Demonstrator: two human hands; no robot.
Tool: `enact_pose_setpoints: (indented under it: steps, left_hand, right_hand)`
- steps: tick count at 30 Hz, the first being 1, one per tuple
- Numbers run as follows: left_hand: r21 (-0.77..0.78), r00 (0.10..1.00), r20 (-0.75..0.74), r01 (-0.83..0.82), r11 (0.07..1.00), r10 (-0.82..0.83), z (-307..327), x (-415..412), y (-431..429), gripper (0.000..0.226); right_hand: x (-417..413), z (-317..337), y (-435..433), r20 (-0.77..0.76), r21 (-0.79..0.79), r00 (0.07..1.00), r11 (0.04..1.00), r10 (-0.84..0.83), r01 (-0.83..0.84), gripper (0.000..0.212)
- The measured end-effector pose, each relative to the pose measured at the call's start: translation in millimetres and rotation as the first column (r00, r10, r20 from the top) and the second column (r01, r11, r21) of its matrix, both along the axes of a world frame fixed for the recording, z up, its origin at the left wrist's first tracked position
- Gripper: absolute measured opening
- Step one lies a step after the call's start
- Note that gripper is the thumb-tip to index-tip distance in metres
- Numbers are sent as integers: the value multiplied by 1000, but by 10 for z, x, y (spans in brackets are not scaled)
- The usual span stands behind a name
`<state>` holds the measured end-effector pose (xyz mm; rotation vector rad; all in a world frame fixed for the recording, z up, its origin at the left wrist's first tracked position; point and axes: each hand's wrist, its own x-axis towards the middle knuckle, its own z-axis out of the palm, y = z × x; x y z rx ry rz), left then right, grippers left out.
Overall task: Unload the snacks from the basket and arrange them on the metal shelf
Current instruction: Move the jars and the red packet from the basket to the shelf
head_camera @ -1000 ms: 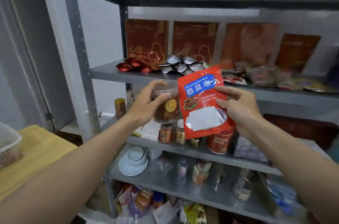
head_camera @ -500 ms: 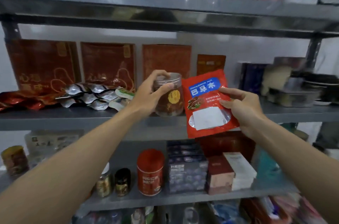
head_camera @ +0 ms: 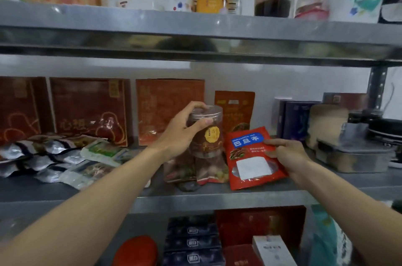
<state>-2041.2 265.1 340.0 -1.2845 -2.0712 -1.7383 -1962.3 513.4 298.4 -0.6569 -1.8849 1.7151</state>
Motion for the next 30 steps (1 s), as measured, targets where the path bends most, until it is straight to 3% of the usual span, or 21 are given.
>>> enact_pose_setpoints:
  steps: [4, 7, 11, 17, 22, 30]
  left_hand:
    - [-5, 999, 28, -28, 1000, 29, 10, -35, 294, 20]
    - [2, 999, 14, -52, 999, 52, 49, -5, 552, 21]
    - [7, 998, 30, -52, 999, 52, 76, 23, 935, 19]
    - [1, 998, 51, -33, 999, 33, 60, 23, 1550, 23]
    - [12, 999, 29, -14, 1000, 14, 45, -198, 2066, 25]
    - [-94, 997, 29, 77, 993, -74, -30, -682, 2736, 23]
  right_hand:
    - [-190, -37, 270, 140, 115, 987, 989, 78, -95, 37]
    - [-174, -22, 413, 200, 302, 976, 943, 82, -141, 43]
    - [-85, 46, 652, 120, 409, 969, 878, 218, -248, 66]
    - [-63, 275, 901, 45, 420, 868, 779, 494, -465, 92]
    - [-297, 235, 1170, 13, 483, 918, 802, 396, -353, 112]
    - [-781, 119, 1666, -36, 505, 978, 848, 206, -160, 104]
